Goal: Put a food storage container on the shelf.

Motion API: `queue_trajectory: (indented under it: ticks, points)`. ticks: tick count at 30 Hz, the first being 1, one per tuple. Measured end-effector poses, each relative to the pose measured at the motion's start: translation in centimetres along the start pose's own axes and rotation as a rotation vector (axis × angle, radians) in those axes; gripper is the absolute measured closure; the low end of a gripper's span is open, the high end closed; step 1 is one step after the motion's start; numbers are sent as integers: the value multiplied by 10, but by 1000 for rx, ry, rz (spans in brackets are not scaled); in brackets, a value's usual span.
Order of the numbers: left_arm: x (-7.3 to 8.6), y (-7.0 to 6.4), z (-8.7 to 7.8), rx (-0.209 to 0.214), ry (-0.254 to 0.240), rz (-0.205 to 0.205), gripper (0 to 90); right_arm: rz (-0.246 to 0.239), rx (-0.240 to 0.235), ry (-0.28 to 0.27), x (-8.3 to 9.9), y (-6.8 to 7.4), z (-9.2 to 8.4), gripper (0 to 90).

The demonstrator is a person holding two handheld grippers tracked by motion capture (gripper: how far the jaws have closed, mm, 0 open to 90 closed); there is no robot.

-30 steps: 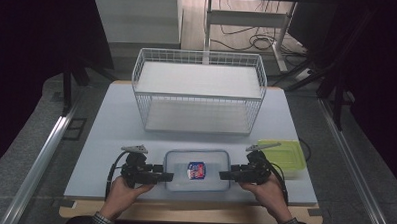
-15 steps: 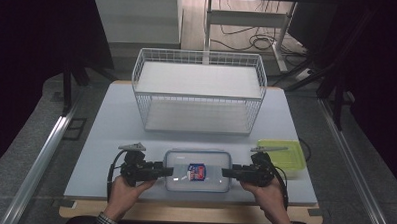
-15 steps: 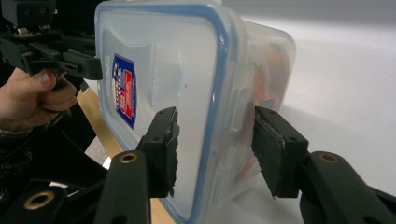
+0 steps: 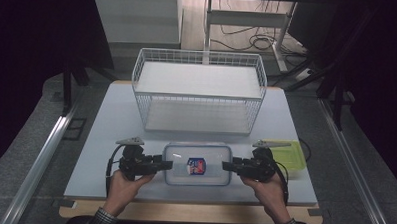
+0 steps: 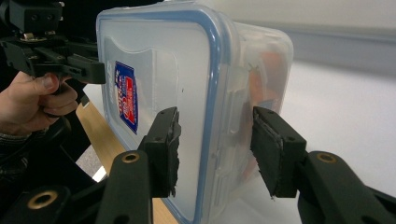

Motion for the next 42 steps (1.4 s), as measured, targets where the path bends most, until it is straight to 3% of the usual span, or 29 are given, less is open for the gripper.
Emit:
queue_trajectory:
  ticks: [21,28,42]
  points:
    - [-49,-5,-17,-16,-43,44,506,-56,2,-62,-47,7,-11,529]
    - [-76,-11,-28,-25,-70,77,506,-82,4,-91,-74,14,-19,528]
    - [-118,-6,-46,-29,-127,81,505,-110,10,-123,-120,23,-21,528]
Point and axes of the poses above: each handheld gripper's, and its own axes: z roughly forward along the jaws, x roughly out of its underside, y roughly to its left, the point moved 3 cm from there along z, roughly forward along the jaws, and after that the axes turned 3 degrees about -x, right-handed, at the moved point
